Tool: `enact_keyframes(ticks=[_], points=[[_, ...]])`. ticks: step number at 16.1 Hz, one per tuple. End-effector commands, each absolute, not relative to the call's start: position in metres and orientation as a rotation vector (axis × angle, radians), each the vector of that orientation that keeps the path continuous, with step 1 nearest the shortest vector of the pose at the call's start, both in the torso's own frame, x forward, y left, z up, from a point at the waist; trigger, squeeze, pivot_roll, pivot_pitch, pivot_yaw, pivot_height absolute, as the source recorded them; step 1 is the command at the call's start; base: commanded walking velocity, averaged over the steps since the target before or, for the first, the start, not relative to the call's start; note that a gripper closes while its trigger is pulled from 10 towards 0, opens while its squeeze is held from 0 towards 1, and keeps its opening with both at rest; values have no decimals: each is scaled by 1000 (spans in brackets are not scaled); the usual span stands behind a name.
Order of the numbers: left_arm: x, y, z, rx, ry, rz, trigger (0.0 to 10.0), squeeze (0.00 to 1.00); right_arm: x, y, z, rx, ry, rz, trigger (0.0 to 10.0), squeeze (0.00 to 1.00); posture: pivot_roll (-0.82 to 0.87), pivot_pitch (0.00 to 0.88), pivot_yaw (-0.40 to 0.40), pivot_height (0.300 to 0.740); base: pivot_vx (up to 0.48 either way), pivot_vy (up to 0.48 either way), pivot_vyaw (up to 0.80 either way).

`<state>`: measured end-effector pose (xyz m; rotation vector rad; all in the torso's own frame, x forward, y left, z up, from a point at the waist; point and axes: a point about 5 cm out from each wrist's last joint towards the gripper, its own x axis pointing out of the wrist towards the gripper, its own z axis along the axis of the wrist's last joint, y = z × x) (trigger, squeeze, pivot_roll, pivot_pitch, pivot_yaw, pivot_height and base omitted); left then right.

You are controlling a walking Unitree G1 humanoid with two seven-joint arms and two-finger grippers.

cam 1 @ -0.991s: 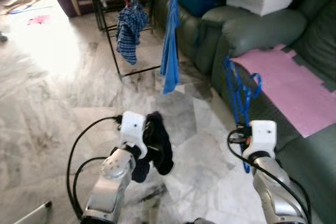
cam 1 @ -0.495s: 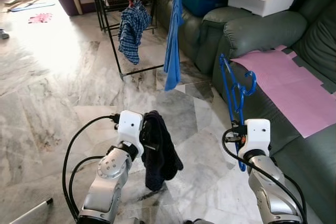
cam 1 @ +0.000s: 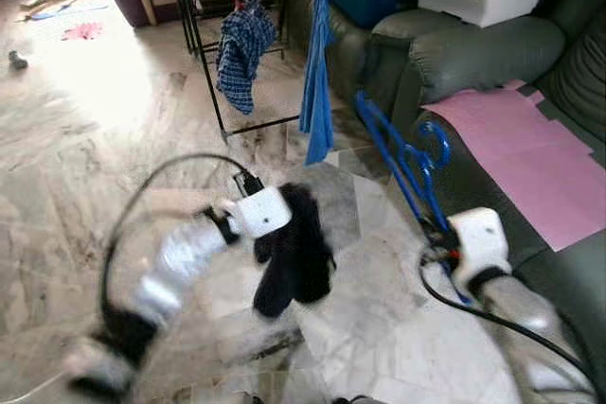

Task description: Hang hanger

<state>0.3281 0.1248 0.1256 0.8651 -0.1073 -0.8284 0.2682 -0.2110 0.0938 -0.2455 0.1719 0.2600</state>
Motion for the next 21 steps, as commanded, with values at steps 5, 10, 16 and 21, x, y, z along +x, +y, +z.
enact_keyframes(ticks=[5, 10, 16, 21], points=[[380, 127, 137, 683, 101, -532, 10000, 0, 253, -182, 100, -269, 267, 621, 10000, 0, -36, 65, 47, 740, 0, 0, 0], [389, 114, 131, 541, 252, -442, 10000, 0, 235, -167, 99, -279, 356, 830, 10000, 0, -41, 62, 44, 740, 0, 0, 0], [392, 136, 130, 545, 272, -303, 10000, 0, 243, -191, 90, -480, 432, 710, 10000, 0, -45, 65, 48, 740, 0, 0, 0], [393, 130, 138, 500, 207, -388, 10000, 0, 239, -195, 81, -470, 493, 769, 10000, 0, -35, 63, 36, 740, 0, 0, 0]])
